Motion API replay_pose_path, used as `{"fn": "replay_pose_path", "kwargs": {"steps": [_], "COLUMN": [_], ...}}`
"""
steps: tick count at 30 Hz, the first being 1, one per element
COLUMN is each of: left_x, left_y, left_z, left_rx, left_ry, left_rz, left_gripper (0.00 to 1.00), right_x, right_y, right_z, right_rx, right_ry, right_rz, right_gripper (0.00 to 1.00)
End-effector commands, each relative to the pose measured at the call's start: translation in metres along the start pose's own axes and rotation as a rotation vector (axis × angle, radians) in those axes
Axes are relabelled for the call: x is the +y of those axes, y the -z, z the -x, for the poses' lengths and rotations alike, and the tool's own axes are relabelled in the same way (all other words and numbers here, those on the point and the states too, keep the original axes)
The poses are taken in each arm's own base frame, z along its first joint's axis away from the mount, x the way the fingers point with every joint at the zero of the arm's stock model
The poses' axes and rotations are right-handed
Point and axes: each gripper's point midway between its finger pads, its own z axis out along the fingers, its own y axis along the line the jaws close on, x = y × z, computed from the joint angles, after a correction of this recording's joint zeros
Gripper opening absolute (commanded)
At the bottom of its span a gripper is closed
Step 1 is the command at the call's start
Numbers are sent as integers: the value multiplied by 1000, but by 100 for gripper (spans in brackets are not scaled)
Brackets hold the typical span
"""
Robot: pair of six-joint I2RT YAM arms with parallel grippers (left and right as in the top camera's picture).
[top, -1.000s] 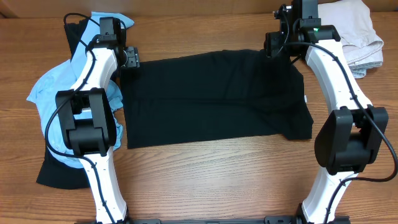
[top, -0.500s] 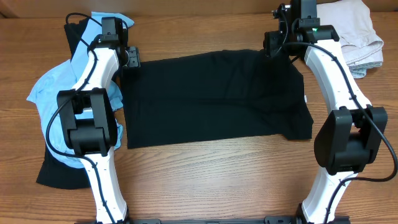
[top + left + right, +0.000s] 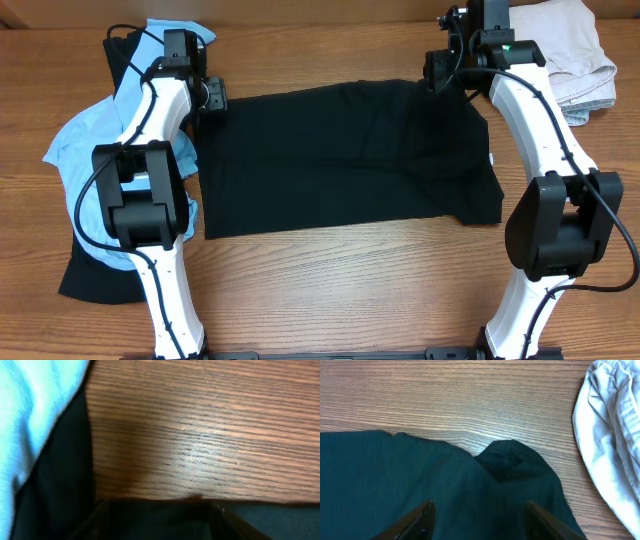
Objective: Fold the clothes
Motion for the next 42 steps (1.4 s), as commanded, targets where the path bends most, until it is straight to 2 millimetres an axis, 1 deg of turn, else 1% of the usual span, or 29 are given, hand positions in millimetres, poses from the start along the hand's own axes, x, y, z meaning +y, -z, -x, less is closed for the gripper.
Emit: {"fn": "replay_pose_path", "kwargs": {"steps": [1,5,7,8,9,10,11,13,15,18,21,23,25,26,29,35,39,42], "left_x": [-7,-6,-5,-5,-5,-5,-5,-5,-5,-4,-5,-6,-6,-6,-5,-4,-4,-3], "left_y": [-15,-23,-24,-24,-24,-24,-24,-24,-24,-24,-23,-23,-23,-22,-21,-20,-20,-20], "left_z": [-13,-23,-26,-26,-26,-26,-26,-27,-29,-32,-34,-37,-40,-42,-48,-55,-57,-57], "left_rx": [46,79,86,87,88,87,87,92,102,114,120,131,147,155,176,206,213,215], "left_ry": [6,5,5,5,5,5,5,10,13,23,31,33,34,34,33,32,31,31], "left_rz": [-13,-9,-7,-7,-7,-8,-8,-7,-6,-3,-5,-4,-2,-1,3,8,11,12], "left_gripper": [63,62,58,54,45,32,24,13,5,4,4,4,4,4,4,4,4,4], "right_x": [2,2,2,2,2,2,1,0,-6,-8,-9,-10,-11,-11,-12,-16,-18,-18], "right_y": [-1,-1,-1,-1,-1,-1,-1,-1,-1,-1,-5,-11,-23,-30,-53,-95,-111,-114], "right_z": [2,2,2,2,2,3,4,7,12,22,31,34,33,31,21,-5,-19,-23], "right_rx": [-3,-2,-2,-3,-4,-6,-10,-21,-44,-85,-122,-134,-134,-131,-100,-29,9,19], "right_ry": [2,2,2,2,2,2,3,3,-8,-15,-12,-11,-10,-11,-13,-20,-23,-24], "right_rz": [-3,-3,-3,-3,-4,-4,-4,-15,-44,-57,-58,-58,-57,-57,-49,-48,-48,-47], "right_gripper": [60,60,59,59,56,56,54,52,52,52,52,53,58,61,66,70,72,71]}}
